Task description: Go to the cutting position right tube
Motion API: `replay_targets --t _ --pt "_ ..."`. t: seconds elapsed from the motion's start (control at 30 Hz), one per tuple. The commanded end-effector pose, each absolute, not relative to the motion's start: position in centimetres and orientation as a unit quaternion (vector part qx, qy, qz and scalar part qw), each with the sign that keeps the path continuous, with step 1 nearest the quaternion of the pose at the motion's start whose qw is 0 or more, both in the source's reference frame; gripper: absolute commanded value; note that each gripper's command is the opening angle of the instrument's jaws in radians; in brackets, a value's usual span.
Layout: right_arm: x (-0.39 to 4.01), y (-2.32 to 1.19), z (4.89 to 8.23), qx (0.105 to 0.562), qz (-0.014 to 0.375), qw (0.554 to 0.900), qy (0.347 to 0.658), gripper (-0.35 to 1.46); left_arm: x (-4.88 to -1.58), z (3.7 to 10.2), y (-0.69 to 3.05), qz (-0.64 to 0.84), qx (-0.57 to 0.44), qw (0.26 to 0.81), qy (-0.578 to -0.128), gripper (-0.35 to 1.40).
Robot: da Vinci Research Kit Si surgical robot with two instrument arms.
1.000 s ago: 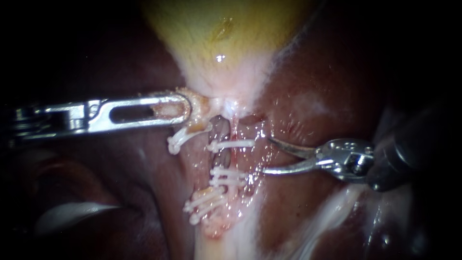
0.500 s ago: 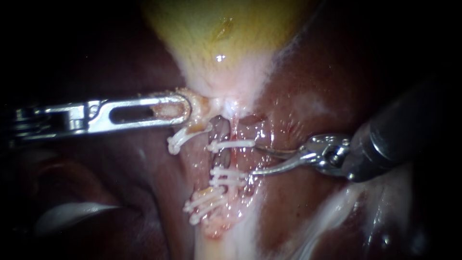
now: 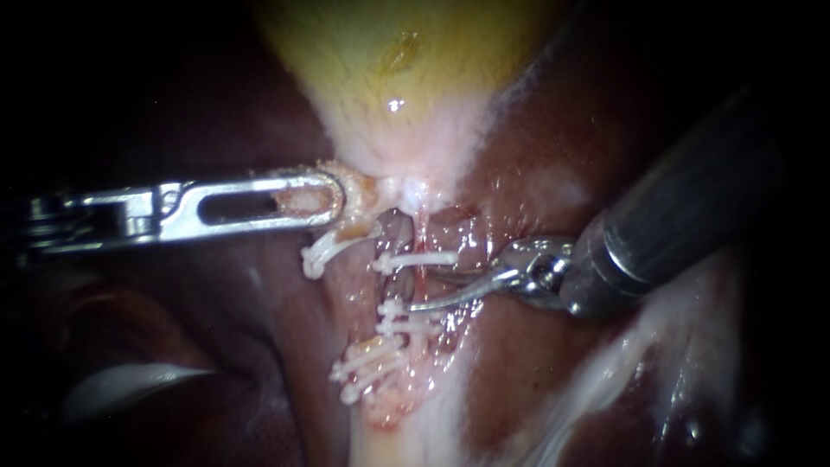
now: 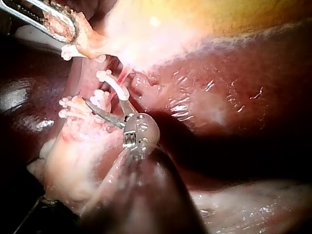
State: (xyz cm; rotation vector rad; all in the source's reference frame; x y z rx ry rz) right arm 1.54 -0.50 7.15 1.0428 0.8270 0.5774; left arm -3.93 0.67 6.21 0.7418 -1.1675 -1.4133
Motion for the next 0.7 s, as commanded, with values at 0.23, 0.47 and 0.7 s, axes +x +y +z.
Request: replay_targets --t 0.23,0.47,0.7 --pt "1.66 -0.5 7.22 0.485 0.26 0.736 0.393 1.41 -3.93 6.22 0.67 -0.597 0.313 0.55 -0.493 -0.35" --pt "1.74 -0.52 7.27 0.496 0.252 0.724 0.408 1.41 -3.93 6.23 0.66 -0.597 0.313 0.55 -0.493 -0.35" --pt "1.71 -0.54 7.23 0.509 0.238 0.707 0.43 1.43 -3.92 6.23 0.66 -0.596 0.313 0.55 -0.493 -0.35"
